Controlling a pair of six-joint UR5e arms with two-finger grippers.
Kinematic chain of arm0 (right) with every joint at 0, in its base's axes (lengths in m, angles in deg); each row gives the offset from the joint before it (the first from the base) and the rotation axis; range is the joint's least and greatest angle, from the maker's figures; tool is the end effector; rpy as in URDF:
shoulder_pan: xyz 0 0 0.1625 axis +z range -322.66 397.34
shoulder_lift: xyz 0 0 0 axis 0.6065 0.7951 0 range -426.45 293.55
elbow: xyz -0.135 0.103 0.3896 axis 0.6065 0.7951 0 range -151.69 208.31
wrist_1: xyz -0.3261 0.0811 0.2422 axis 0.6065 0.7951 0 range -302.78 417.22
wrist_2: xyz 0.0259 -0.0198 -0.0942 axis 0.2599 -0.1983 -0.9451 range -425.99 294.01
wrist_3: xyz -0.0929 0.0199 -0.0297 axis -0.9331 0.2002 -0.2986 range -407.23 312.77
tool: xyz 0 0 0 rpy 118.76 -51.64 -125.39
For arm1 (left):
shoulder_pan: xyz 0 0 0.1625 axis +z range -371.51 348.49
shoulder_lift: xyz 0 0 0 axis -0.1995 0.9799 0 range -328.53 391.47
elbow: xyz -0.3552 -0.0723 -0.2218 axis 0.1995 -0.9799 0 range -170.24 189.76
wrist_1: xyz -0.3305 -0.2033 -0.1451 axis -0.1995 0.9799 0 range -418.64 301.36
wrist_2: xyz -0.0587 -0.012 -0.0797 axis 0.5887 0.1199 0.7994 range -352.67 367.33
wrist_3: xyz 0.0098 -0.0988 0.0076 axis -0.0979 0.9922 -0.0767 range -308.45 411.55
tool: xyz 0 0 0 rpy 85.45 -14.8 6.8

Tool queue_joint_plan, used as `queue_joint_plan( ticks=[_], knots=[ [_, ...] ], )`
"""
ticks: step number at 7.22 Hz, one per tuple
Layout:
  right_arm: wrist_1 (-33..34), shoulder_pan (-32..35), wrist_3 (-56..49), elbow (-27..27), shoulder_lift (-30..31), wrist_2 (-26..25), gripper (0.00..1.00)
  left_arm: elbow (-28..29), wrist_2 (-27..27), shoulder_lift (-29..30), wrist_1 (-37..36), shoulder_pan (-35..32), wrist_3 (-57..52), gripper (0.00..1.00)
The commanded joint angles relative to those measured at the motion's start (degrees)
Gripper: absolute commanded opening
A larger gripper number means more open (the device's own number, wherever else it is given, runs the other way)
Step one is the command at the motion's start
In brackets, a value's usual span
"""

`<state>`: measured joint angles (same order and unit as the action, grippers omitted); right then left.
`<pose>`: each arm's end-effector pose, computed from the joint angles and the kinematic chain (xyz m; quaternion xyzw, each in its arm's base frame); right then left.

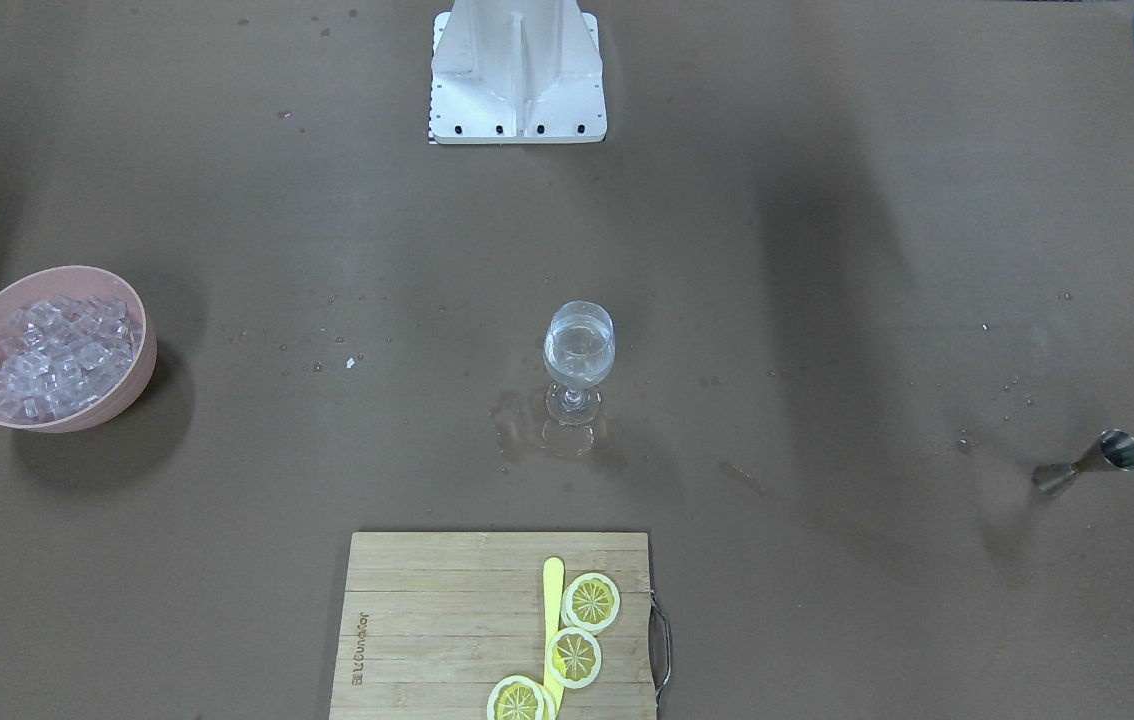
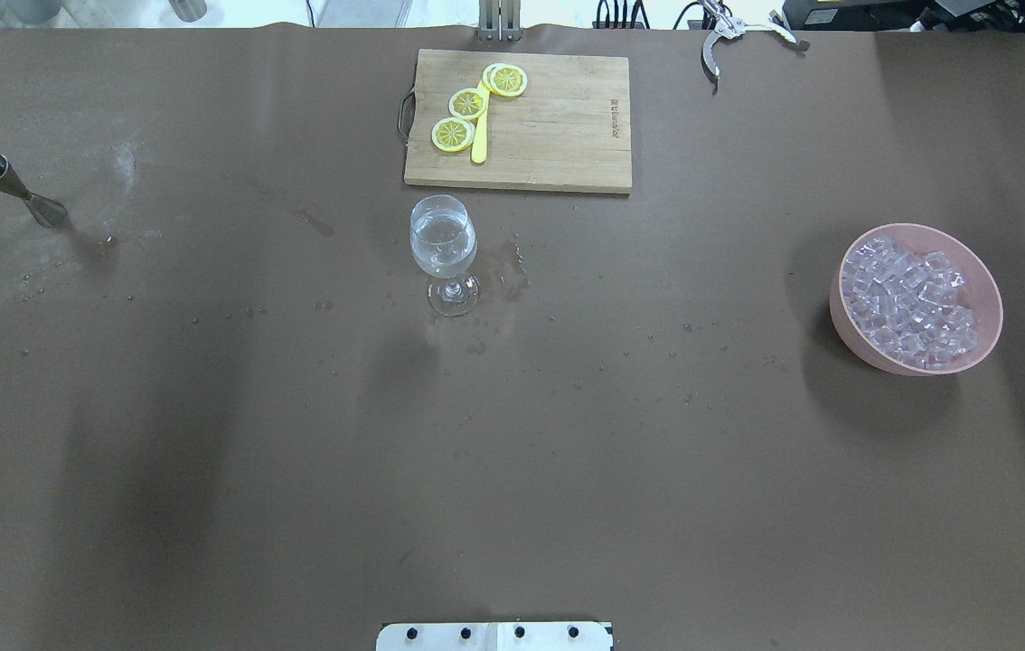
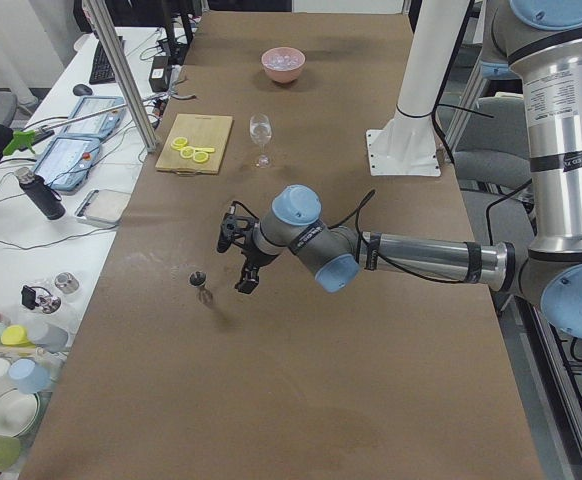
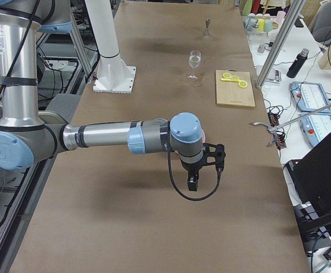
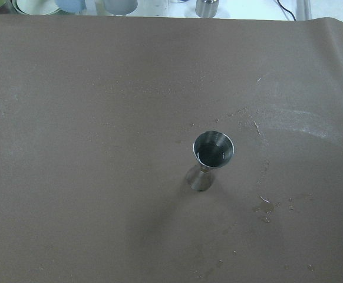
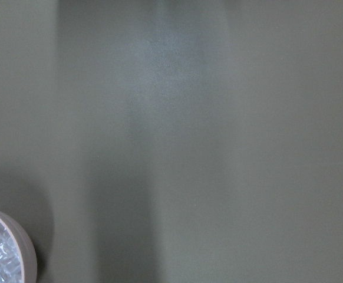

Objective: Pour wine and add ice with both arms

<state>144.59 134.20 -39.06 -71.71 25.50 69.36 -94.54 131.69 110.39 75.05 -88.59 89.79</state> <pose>0.1200 -0.4738 0.5824 0.0817 -0.3848 0.0846 0.9155 0.0228 -0.4443 0.5408 0.2260 0.4086 -0.0775 0.8809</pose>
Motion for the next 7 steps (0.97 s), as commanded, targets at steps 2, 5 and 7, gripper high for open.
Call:
queue_joint_plan(
  ticks=[2,5,7],
  knots=[
    [0.5,0.0,0.7,-0.1,-0.6,-0.8,1.00,0.1,-2.1,-0.1,0.6,1.8,0.7,0.98],
    [0.6,0.0,4.3,-1.3,0.0,-0.1,1.00,5.6,-8.2,-0.5,12.8,5.9,4.8,0.98],
    [3.4,0.0,6.2,-3.3,-0.3,0.8,1.00,8.6,-17.5,-0.3,18.9,12.0,9.4,0.98]
  ],
)
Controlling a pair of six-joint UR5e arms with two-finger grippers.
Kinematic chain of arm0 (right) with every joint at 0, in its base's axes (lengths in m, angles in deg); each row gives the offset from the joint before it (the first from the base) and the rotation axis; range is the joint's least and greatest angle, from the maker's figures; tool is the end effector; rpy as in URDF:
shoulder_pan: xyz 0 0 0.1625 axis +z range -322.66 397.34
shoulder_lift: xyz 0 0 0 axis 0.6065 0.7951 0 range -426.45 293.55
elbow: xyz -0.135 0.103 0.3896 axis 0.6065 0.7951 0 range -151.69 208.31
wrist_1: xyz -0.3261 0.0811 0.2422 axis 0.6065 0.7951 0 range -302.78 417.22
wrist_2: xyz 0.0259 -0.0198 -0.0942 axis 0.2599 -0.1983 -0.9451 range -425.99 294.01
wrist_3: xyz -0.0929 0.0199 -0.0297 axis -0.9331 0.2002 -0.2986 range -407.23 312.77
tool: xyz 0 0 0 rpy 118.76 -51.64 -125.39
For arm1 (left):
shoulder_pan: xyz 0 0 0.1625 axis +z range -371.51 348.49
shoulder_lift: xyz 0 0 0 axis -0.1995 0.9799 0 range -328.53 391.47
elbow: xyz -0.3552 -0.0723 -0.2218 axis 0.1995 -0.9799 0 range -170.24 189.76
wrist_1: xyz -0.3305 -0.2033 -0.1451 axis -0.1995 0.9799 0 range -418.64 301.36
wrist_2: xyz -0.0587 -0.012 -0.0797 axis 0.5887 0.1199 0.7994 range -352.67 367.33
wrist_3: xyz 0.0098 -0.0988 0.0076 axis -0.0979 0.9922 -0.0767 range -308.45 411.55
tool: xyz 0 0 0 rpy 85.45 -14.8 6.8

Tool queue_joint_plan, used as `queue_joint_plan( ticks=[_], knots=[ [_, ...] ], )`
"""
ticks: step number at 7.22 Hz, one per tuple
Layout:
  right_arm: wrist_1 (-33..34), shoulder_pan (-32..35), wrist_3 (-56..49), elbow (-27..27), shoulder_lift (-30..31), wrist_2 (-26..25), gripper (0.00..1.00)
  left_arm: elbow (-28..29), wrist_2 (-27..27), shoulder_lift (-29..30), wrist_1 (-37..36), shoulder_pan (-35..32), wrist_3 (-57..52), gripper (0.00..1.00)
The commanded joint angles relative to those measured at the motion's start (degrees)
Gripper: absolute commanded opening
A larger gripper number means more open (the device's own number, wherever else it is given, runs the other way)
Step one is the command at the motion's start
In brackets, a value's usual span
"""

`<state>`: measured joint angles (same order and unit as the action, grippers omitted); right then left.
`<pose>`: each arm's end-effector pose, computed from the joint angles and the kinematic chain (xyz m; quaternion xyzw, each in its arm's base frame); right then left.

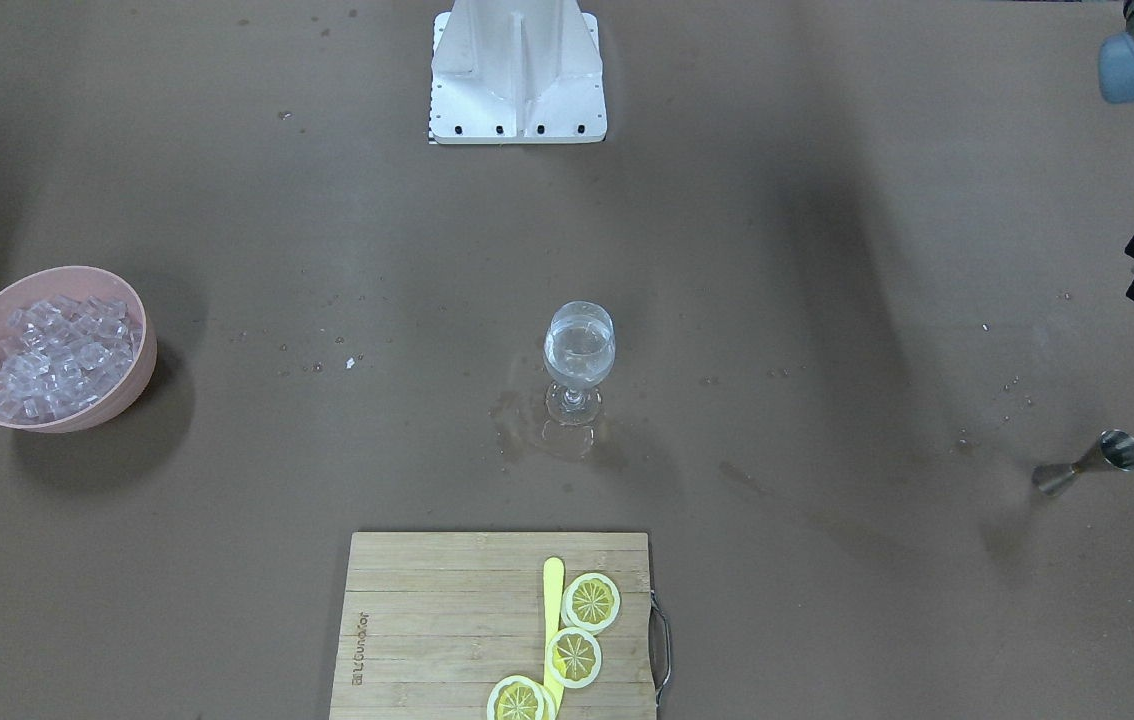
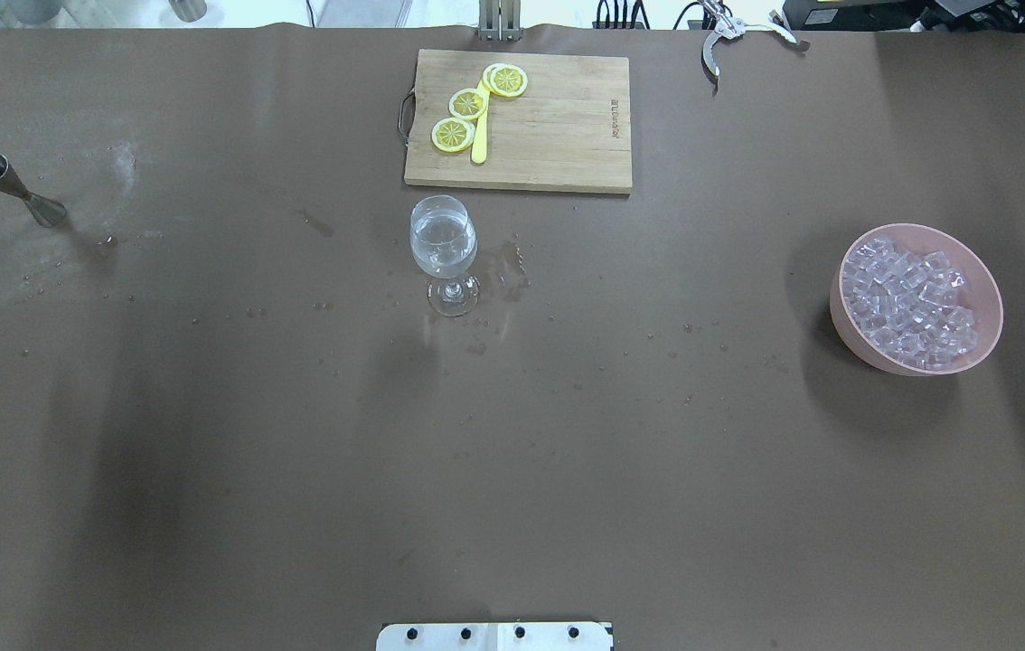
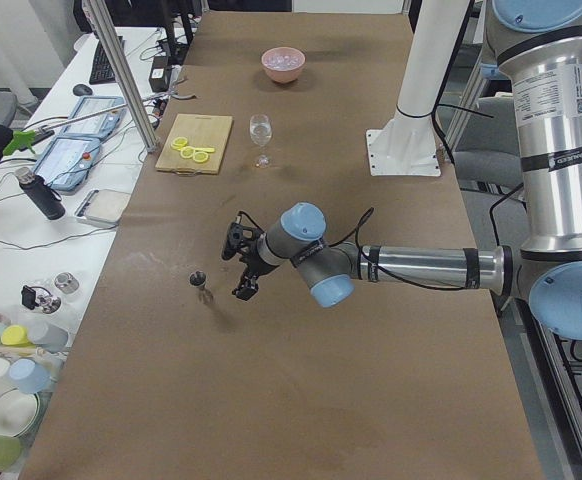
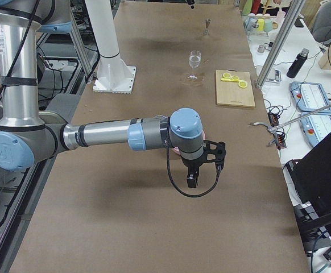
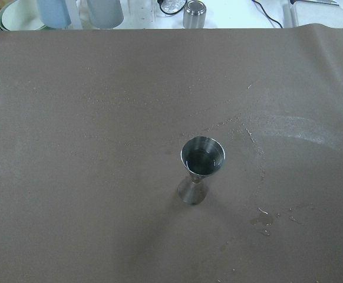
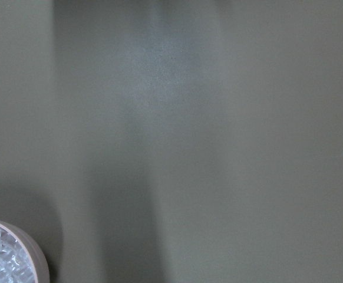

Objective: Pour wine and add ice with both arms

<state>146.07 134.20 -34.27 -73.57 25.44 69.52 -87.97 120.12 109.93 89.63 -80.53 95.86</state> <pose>0.1196 -0.4726 0.5684 0.0689 -0.3892 0.1211 0.9106 0.0688 -0.4438 0.5772 0.2829 0.3899 -0.0878 0.8719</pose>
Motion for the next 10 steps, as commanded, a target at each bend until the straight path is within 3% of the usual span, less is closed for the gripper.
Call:
queue_joint_plan(
  ticks=[1,4,8,10],
  knots=[
    [2.8,-0.4,4.0,-2.7,-0.4,0.9,1.00,4.5,-12.5,0.7,8.1,8.4,5.5,0.98],
    [2.6,-4.1,11.4,-4.0,-0.8,1.8,1.00,16.7,-31.3,4.1,24.9,19.0,10.8,0.98],
    [2.4,-9.2,21.4,-6.9,-2.0,1.5,1.00,25.1,-53.2,7.2,35.7,30.7,11.8,0.98],
    [2.1,-12.3,23.8,-8.4,-2.0,0.7,1.00,30.9,-59.3,11.0,37.3,33.9,11.5,0.98]
  ],
)
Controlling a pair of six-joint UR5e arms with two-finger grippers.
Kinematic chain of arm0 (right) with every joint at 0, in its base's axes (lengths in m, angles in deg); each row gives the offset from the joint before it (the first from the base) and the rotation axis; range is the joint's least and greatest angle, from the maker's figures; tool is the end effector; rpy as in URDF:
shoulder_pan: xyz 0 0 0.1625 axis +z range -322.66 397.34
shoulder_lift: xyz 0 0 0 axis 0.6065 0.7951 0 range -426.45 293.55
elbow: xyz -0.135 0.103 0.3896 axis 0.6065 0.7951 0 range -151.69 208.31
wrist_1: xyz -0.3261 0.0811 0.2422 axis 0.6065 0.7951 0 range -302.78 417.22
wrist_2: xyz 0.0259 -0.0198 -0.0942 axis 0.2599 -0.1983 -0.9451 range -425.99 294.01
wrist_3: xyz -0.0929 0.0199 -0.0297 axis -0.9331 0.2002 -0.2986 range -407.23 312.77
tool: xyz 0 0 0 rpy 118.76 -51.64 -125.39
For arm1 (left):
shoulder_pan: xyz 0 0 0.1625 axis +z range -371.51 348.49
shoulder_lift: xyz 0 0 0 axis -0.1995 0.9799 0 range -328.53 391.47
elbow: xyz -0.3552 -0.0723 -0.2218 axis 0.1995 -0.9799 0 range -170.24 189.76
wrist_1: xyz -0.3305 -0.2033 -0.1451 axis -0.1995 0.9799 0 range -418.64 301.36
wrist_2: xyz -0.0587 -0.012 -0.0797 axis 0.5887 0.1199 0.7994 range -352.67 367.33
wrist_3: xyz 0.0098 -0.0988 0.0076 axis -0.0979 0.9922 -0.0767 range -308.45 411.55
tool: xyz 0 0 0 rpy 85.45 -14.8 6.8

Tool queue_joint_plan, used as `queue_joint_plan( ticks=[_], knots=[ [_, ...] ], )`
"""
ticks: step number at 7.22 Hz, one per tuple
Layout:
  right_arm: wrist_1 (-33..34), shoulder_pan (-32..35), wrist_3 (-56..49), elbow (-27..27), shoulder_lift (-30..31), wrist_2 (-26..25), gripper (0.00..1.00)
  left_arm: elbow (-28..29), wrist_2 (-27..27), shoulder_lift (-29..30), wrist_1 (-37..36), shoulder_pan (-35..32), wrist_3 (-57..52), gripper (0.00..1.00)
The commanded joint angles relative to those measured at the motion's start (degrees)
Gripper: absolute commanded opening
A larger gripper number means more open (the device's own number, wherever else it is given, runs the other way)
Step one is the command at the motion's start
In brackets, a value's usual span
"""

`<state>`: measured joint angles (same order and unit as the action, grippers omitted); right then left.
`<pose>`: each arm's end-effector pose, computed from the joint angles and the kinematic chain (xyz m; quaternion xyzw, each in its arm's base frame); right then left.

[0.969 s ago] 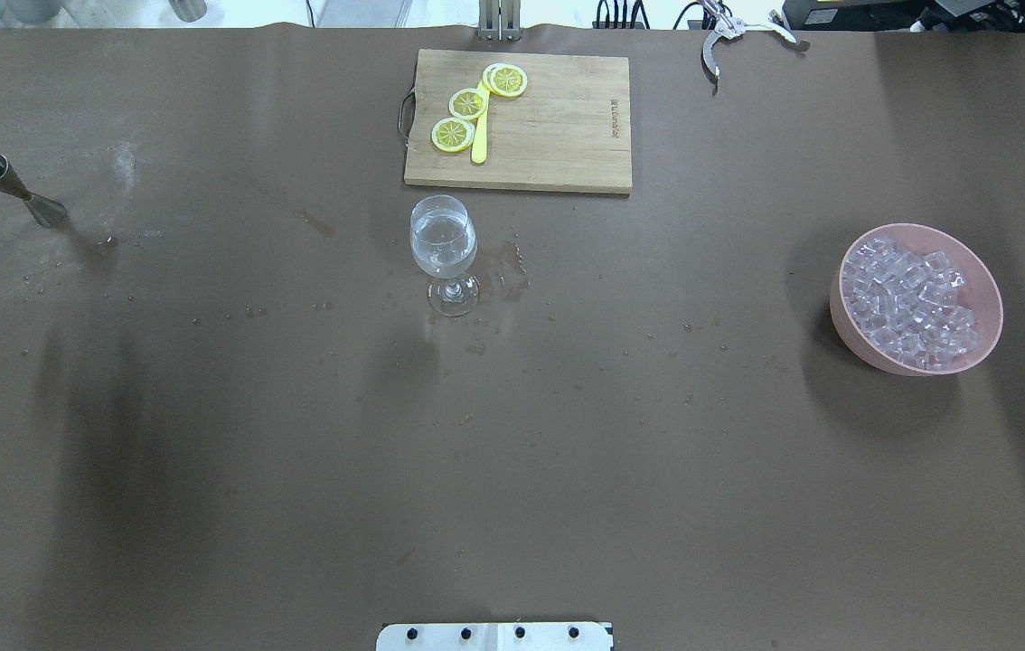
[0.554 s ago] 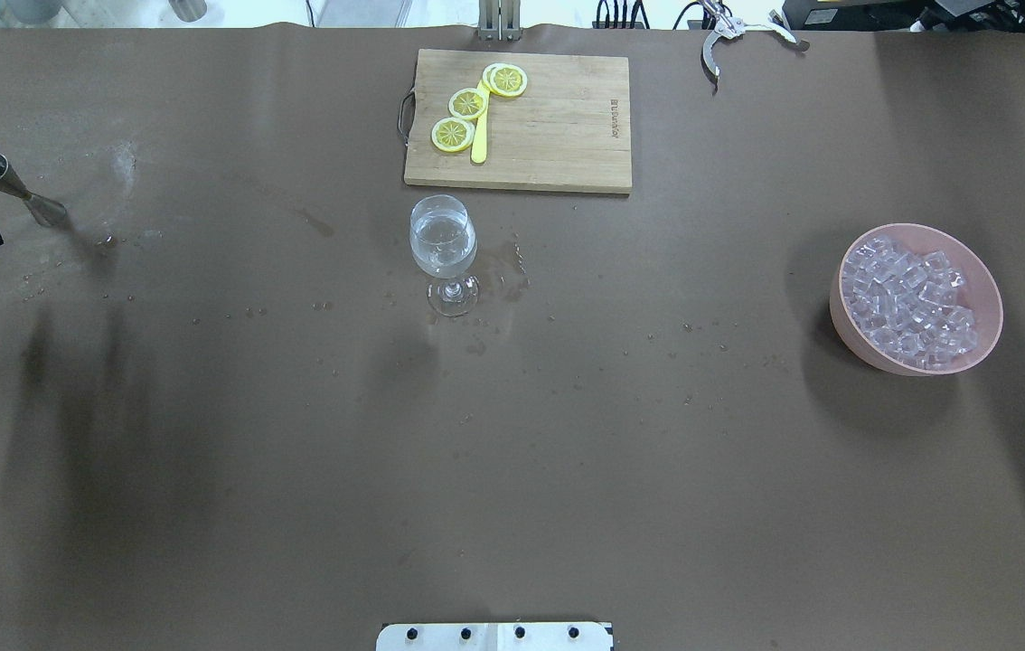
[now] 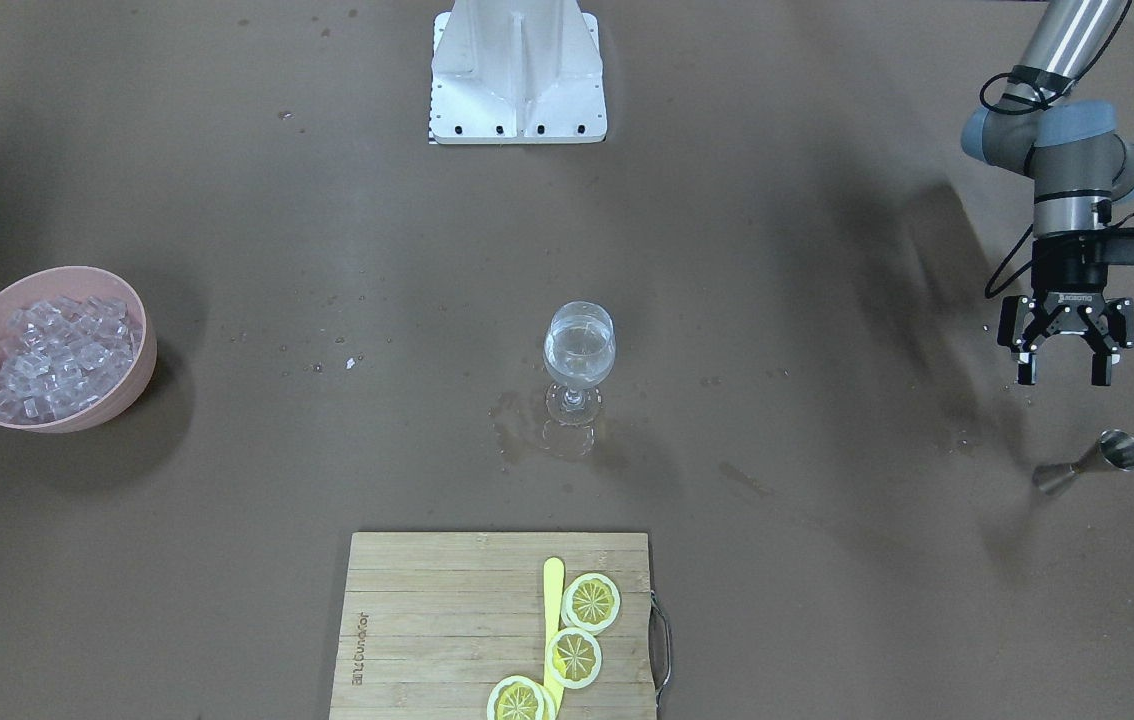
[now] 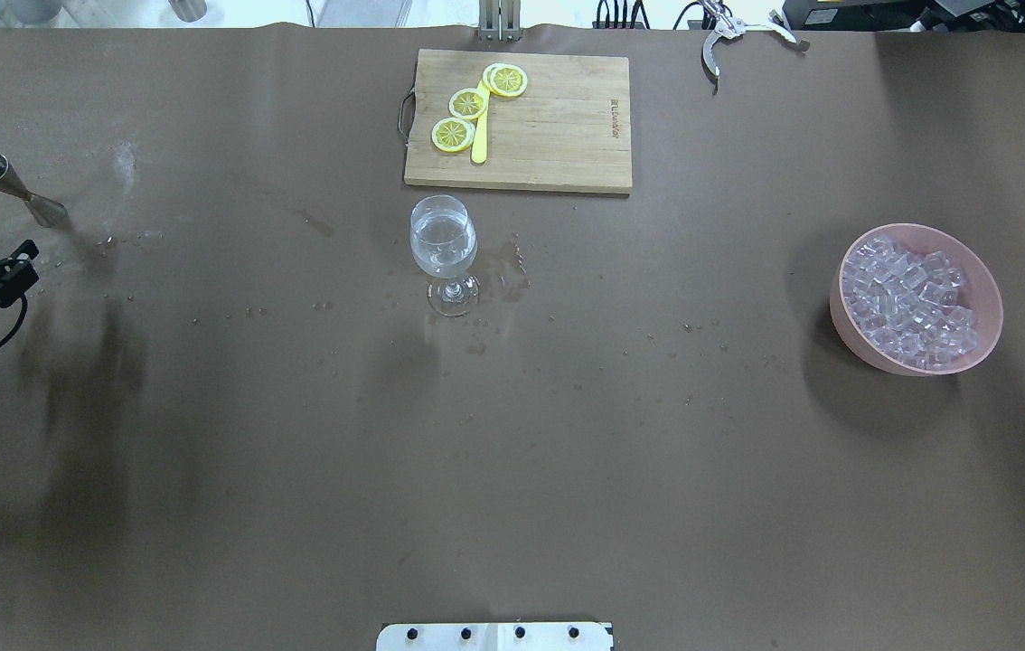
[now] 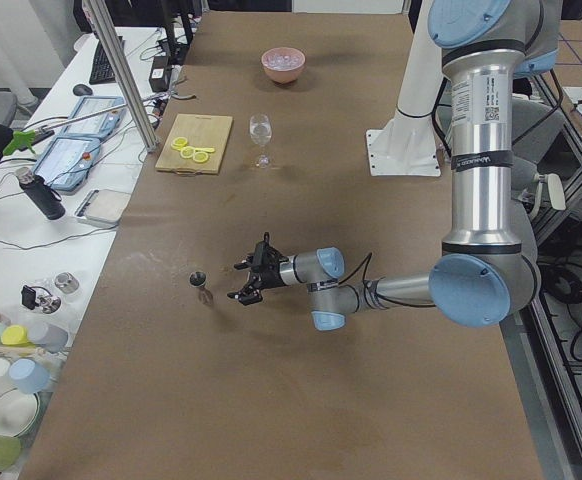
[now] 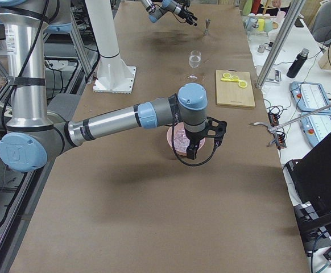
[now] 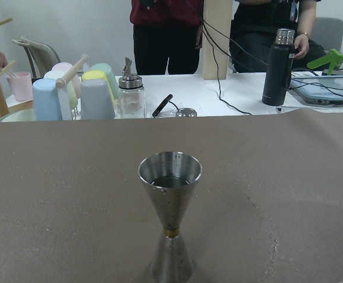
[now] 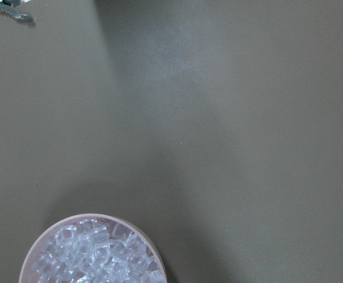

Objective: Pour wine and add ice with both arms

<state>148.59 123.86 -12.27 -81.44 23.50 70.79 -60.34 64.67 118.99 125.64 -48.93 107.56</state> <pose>0.0312 -0.4883 0.4878 0.0098 -0.4184 0.1846 0.8892 0.2478 -0.4250 0.6677 0.5136 0.3246 -0.1883 0.7716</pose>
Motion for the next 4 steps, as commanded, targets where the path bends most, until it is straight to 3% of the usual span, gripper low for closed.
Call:
queue_joint_plan(
  ticks=[1,4],
  knots=[
    [-0.5,-3.7,4.5,-1.0,-0.5,-1.0,1.00,3.5,-3.5,2.1,1.5,2.5,-0.5,0.98],
    [-0.7,-10.4,12.0,-2.3,-2.4,-4.6,1.00,4.0,-0.8,1.9,3.3,2.5,-4.9,0.98]
  ],
)
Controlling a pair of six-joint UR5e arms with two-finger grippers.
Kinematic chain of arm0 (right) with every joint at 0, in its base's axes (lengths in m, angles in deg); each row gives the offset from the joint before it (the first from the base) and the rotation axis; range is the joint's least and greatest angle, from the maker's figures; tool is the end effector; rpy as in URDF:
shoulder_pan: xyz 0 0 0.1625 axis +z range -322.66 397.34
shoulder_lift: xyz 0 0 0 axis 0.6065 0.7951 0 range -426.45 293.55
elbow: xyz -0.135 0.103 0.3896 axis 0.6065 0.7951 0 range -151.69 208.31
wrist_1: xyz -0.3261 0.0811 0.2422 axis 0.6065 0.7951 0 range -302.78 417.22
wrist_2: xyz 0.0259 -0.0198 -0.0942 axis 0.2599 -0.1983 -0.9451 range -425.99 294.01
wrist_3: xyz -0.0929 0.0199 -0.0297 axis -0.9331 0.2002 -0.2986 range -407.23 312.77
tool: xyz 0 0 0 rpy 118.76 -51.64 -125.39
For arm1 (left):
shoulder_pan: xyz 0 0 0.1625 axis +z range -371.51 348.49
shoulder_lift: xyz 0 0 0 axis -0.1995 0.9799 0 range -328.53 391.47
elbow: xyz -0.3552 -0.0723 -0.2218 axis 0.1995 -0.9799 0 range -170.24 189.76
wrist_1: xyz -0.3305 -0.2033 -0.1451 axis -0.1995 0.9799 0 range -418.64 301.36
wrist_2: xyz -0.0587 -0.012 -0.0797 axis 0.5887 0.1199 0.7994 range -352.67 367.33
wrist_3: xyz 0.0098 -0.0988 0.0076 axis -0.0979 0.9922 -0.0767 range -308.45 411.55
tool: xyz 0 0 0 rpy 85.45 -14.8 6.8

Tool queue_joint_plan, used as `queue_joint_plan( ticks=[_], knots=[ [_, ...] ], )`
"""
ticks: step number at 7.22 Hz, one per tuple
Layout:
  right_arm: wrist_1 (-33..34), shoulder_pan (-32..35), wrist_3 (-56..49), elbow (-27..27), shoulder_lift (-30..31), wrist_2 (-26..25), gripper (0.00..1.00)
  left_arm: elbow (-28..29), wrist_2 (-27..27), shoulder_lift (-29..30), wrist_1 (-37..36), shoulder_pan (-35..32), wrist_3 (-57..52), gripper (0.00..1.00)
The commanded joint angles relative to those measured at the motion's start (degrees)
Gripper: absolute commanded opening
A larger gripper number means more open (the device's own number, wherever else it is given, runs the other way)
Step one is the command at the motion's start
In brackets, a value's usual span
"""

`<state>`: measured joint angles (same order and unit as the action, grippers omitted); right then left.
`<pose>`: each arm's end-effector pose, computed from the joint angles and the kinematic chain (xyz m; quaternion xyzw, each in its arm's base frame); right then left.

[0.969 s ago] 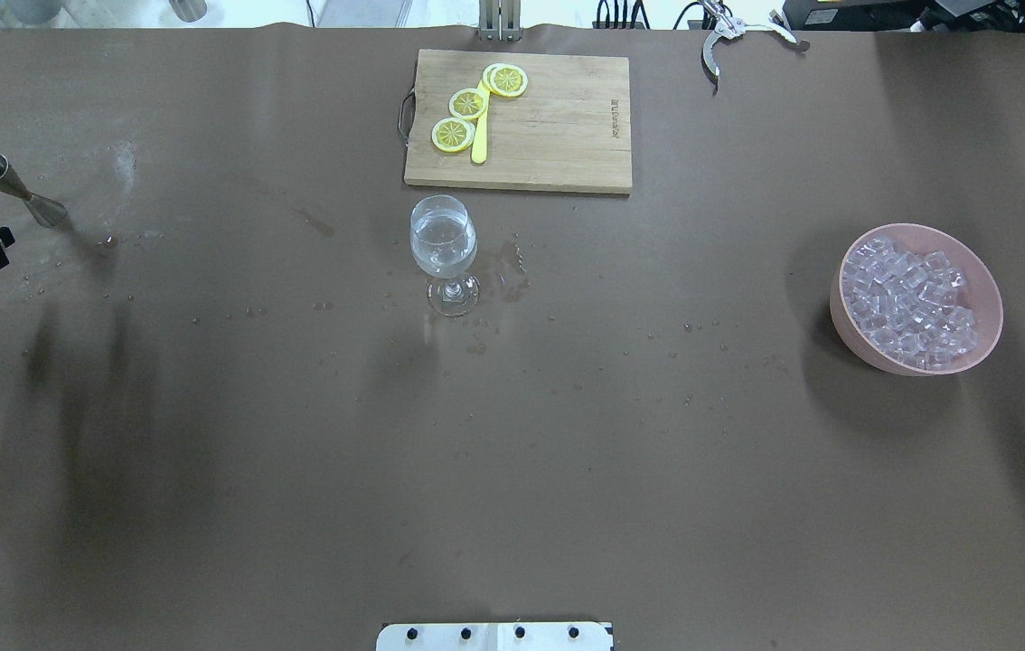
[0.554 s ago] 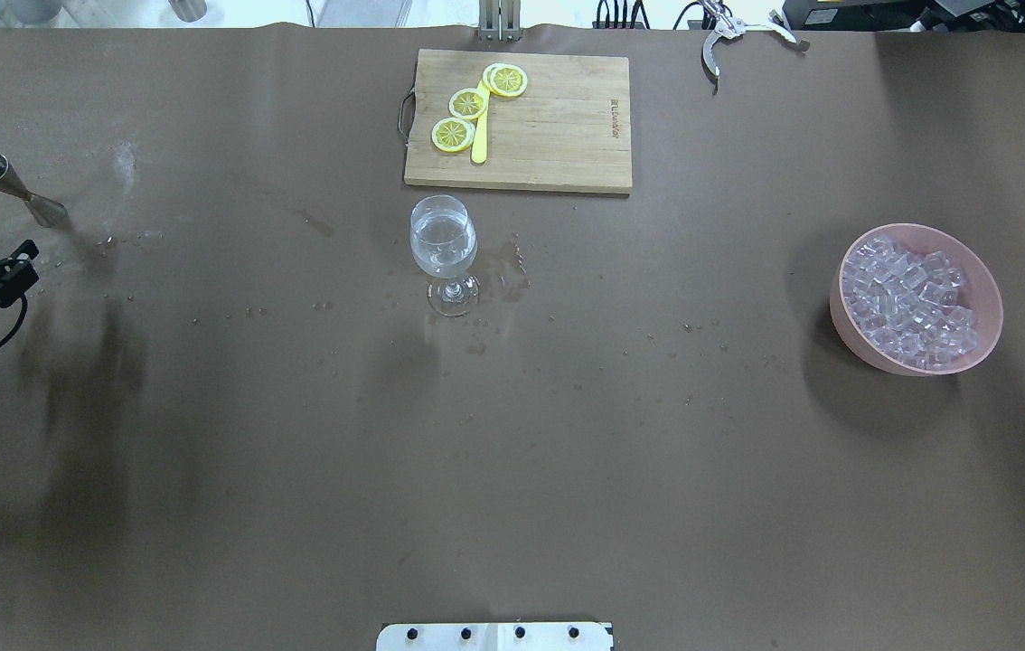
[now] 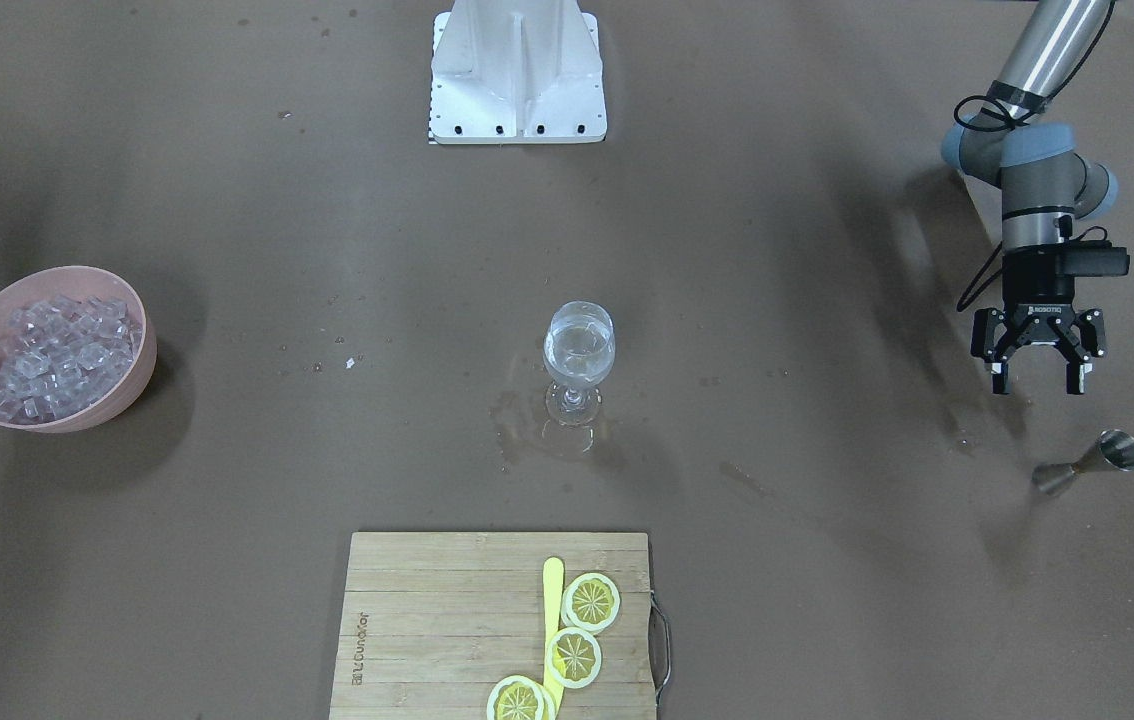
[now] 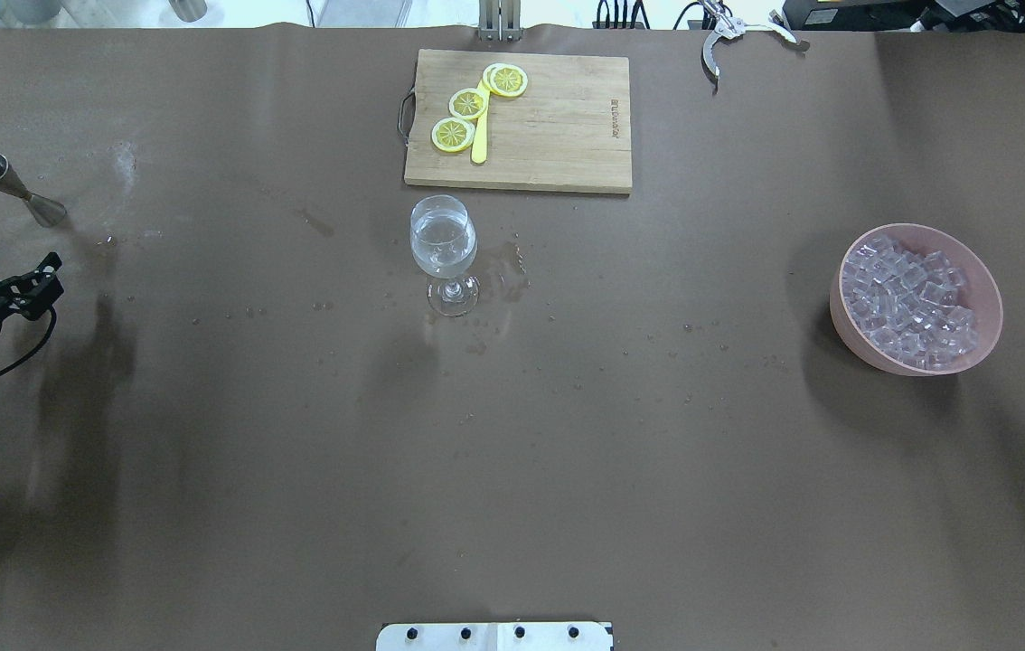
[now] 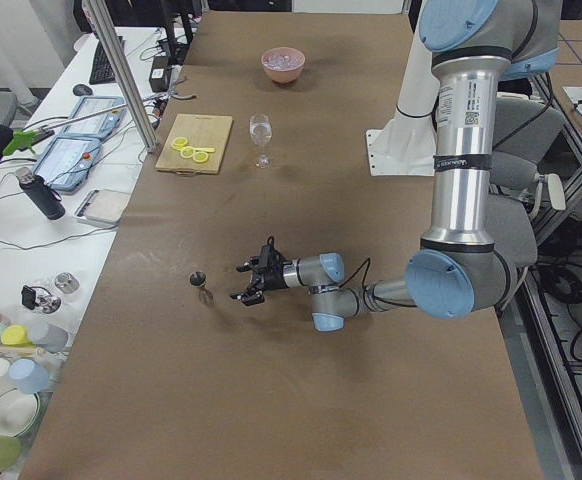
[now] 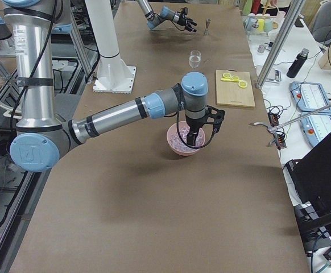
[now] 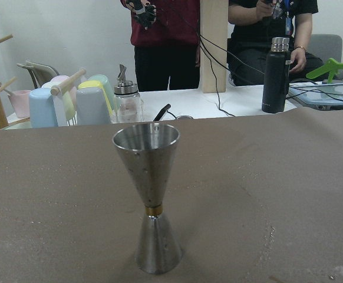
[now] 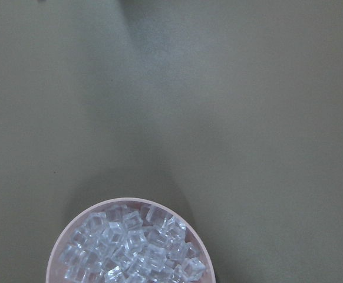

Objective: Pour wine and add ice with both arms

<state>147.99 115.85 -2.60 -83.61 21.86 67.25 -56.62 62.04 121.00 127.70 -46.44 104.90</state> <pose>-0.0341 -0.4950 0.4584 -0.0075 -0.4053 0.1900 0.8942 0.2699 -0.4212 0.6774 0.5272 0.3125 -0.1672 0.7723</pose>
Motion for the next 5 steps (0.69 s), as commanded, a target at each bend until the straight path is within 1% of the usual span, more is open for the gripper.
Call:
queue_joint_plan(
  ticks=[1,3,5],
  knots=[
    [-0.1,-3.8,4.3,-0.1,-1.6,-2.1,1.00,0.2,2.4,-0.1,1.4,0.0,-2.4,0.98],
    [-0.1,-5.1,5.9,0.6,-2.9,-2.0,1.00,0.9,2.5,0.0,1.1,-1.3,-2.4,0.98],
    [-0.1,-5.5,5.8,4.4,-4.8,-1.5,1.00,1.9,5.2,0.1,1.0,-4.5,-2.4,0.98]
  ],
)
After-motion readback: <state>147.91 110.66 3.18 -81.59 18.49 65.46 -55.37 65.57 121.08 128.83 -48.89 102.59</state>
